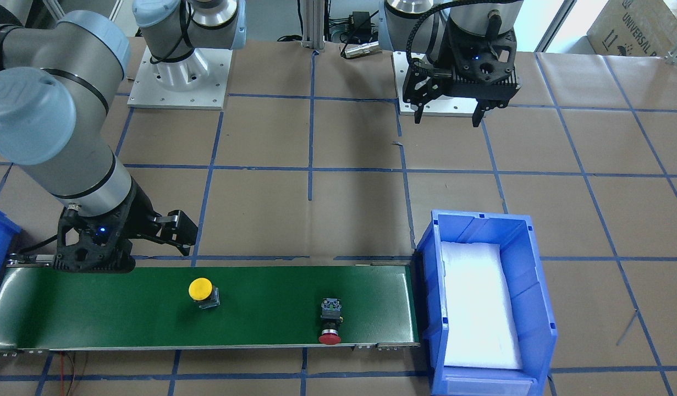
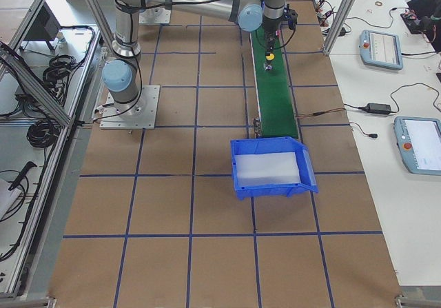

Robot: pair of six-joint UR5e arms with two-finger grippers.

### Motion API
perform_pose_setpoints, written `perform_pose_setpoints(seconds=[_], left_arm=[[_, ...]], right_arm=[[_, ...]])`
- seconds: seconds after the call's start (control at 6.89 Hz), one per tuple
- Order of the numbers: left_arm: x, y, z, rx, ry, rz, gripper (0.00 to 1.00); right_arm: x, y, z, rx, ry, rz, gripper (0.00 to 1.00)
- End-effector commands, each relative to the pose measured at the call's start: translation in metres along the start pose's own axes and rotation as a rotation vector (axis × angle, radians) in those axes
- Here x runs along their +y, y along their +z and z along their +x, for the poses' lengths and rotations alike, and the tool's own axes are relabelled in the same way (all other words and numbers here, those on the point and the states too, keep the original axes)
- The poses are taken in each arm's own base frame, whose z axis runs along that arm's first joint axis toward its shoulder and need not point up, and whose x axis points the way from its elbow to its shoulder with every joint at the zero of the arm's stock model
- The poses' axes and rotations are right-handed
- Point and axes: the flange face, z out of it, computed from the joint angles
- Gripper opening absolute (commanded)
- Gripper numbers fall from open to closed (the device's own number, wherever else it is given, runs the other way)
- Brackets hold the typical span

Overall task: Transport two buttons from left to right
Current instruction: 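Raise the left gripper over its bin while the right gripper reaches for the yellow button, then grasp the yellow button on the moving conveyor with the right gripper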

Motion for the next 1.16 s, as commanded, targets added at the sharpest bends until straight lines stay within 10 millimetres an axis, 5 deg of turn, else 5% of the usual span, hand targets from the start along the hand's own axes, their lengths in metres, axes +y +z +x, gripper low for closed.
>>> perform_pose_setpoints(seconds=[0.0, 0.29, 1.02], left_arm=[[-0.003, 0.003, -0.006, 0.014, -0.056, -0.018, 0.96], [-0.002, 0.008, -0.001, 0.03, -0.059, -0.025, 1.0], [-0.006, 0.002, -0.019, 0.03, -0.081, -0.028, 1.0]], right_arm=[[-0.004, 0.028, -0.004, 0.011, 0.015, -0.036, 1.0], [-0.006, 0.053, -0.006, 0.001, 0.034, -0.075, 1.0], [-0.022, 0.077, -0.005, 0.007, 0.016, -0.055, 1.0]])
